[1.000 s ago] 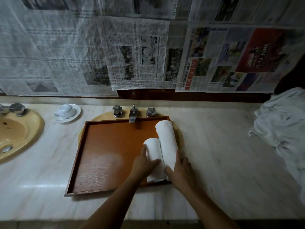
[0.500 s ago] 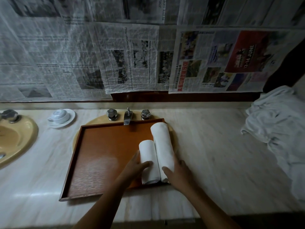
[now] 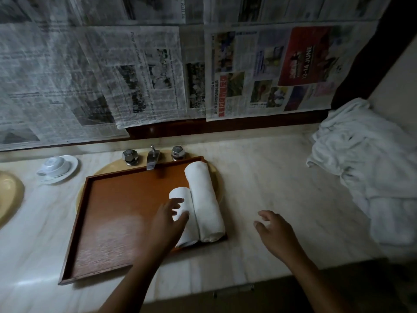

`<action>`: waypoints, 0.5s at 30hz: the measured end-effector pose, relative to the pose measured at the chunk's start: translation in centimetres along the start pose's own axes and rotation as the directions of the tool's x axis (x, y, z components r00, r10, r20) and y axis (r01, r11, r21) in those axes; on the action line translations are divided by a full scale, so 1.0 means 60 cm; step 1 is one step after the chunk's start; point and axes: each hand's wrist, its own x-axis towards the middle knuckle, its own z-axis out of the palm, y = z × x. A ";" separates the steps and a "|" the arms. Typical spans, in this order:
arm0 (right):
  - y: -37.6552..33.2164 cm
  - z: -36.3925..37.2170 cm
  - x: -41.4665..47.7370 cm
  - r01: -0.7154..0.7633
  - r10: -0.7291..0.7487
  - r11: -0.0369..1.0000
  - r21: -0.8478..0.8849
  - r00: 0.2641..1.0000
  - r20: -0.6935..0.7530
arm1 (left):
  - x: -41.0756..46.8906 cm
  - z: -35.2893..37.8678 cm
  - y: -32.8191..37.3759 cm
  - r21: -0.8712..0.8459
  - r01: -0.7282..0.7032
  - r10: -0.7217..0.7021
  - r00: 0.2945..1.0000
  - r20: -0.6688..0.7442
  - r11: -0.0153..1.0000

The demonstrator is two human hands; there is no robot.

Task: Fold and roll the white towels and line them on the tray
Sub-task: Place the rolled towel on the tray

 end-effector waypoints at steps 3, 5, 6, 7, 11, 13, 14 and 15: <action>0.033 -0.042 -0.004 -0.003 0.005 0.999 0.044 0.999 -0.044 | -0.003 0.036 0.046 -0.053 -0.045 0.046 0.999 0.013 0.998; 0.061 -0.072 -0.007 -0.006 0.011 0.998 0.066 0.996 -0.086 | -0.004 0.073 0.080 -0.078 -0.069 0.071 0.997 0.030 0.995; 0.076 -0.088 -0.006 -0.013 0.021 0.997 0.079 0.994 -0.104 | -0.005 0.094 0.097 -0.088 -0.090 0.093 0.995 0.035 0.992; 0.090 -0.103 -0.005 -0.021 0.032 0.996 0.091 0.993 -0.116 | -0.004 0.115 0.111 -0.093 -0.114 0.118 0.992 0.038 0.989; 0.155 -0.173 0.006 -0.023 0.042 0.993 0.118 0.986 -0.163 | -0.001 0.206 0.181 -0.108 -0.168 0.180 0.977 0.111 0.980; 0.196 -0.214 0.015 -0.030 0.050 0.993 0.118 0.984 -0.174 | -0.001 0.260 0.223 -0.102 -0.192 0.204 0.971 0.122 0.976; 0.220 -0.239 0.020 -0.037 0.059 0.992 0.123 0.982 -0.177 | -0.002 0.293 0.247 -0.105 -0.202 0.215 0.968 0.127 0.974; 0.239 -0.261 0.026 -0.042 0.065 0.991 0.129 0.981 -0.182 | -0.003 0.321 0.269 -0.105 -0.209 0.222 0.966 0.135 0.972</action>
